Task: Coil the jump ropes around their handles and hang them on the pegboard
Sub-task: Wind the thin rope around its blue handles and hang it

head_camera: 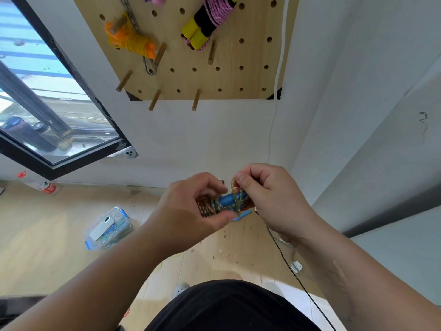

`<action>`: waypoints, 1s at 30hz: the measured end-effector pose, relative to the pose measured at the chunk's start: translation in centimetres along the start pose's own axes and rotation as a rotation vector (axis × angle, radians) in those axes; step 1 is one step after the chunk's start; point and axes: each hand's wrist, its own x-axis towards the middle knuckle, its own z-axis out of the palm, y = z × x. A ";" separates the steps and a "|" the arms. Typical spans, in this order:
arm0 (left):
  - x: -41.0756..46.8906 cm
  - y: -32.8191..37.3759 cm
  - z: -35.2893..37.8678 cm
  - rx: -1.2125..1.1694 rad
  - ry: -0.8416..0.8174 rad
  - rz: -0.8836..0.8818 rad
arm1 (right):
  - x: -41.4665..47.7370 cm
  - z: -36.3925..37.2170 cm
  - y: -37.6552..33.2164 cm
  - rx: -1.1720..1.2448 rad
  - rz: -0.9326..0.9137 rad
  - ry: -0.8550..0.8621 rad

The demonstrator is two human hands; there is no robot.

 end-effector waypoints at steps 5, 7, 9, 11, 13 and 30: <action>-0.2 -1.3 -0.4 0.261 0.010 0.285 | 0.1 -0.8 0.2 -0.126 -0.019 -0.194; -0.2 -1.4 -0.2 0.263 0.043 0.313 | 0.0 -0.9 0.2 -0.272 -0.093 -0.202; -0.3 -1.2 -0.1 0.195 0.077 0.261 | 0.0 -0.8 0.2 -0.392 -0.171 -0.170; -0.5 -1.2 0.2 0.084 0.091 0.182 | -0.1 -0.9 0.3 -0.427 -0.186 -0.167; -0.6 -1.5 0.4 -0.021 0.091 0.097 | 0.0 -1.3 0.4 -0.394 -0.143 -0.180; 0.8 -1.3 -1.0 -0.095 -0.101 0.397 | 1.1 -3.6 0.3 -0.270 -0.096 -0.497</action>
